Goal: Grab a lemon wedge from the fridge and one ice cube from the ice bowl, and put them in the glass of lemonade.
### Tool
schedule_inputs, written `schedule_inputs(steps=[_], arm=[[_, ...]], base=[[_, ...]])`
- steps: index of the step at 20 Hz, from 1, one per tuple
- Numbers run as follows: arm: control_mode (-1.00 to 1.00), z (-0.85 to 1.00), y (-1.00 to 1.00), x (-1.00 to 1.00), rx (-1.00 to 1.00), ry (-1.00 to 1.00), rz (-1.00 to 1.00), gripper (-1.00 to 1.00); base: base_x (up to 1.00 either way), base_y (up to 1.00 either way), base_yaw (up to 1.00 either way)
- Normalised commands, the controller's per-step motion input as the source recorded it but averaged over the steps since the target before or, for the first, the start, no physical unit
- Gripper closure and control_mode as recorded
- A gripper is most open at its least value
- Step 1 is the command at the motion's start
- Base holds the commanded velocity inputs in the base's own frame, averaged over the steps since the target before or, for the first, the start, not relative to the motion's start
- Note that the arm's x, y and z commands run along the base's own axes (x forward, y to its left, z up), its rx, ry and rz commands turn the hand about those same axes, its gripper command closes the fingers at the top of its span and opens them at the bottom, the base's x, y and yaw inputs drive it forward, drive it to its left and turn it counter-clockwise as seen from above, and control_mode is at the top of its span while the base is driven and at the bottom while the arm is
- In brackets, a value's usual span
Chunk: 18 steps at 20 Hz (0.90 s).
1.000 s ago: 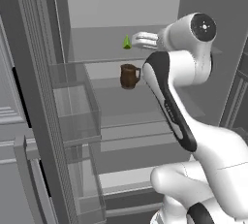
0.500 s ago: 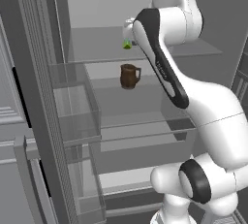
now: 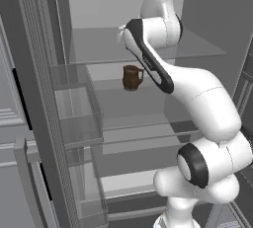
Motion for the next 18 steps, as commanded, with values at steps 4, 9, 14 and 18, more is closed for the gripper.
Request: schedule_inputs(steps=[4,9,14,18], arm=[[-1.00,0.02,0.21,1.00,0.00,0.00,0.00,-1.00],[-1.00,0.00,0.27,0.99,0.00,0.01,0.00,-1.00],[-1.00,-0.01,0.03,0.46,0.00,0.00,0.00,-1.00],[-1.00,0.00,-0.39,-0.59,0.00,0.00,0.00,-1.00]], base=[[0.00,0.00,0.00],[0.00,0.00,0.00],[0.00,0.00,0.00],[0.00,0.00,0.00]])
